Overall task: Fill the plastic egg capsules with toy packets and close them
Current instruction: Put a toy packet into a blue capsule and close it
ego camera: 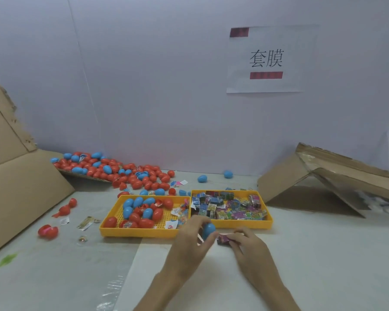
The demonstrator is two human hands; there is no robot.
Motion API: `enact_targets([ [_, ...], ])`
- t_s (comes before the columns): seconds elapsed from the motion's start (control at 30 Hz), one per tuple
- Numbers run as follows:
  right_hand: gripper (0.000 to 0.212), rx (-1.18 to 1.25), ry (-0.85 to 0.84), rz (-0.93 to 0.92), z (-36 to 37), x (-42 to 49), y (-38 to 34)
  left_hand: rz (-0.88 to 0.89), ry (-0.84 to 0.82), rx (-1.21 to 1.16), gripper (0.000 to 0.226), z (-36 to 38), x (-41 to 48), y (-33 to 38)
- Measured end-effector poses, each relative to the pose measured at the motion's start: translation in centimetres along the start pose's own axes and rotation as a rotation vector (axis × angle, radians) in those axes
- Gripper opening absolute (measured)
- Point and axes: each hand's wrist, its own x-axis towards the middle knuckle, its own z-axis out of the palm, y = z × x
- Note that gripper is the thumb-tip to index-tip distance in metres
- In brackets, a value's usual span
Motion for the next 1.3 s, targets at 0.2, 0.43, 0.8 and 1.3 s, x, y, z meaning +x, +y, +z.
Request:
enact_targets([
  [0.2, 0.015, 0.04, 0.089, -0.067, -0.5, -0.6, -0.5, -0.109, -0.205, -0.042, 0.025, 3.1, 0.8, -0.9],
  [0.43, 0.022, 0.113, 0.097, -0.019, -0.4, -0.6, 0.3, -0.185, -0.306, -0.078, 0.023, 3.5, 1.5, -1.6],
  [0.8, 0.024, 0.2, 0.084, 0.063, -1.0, -0.6, 0.6, -0.139, -0.278, -0.008, 0.023, 3.6, 1.3, -0.9],
  [1.3, 0.015, 0.548, 0.312, 0.376, -2.1, -0.6, 0.3, -0.159, -0.169, -0.089, 0.023, 3.6, 0.5, -2.0],
])
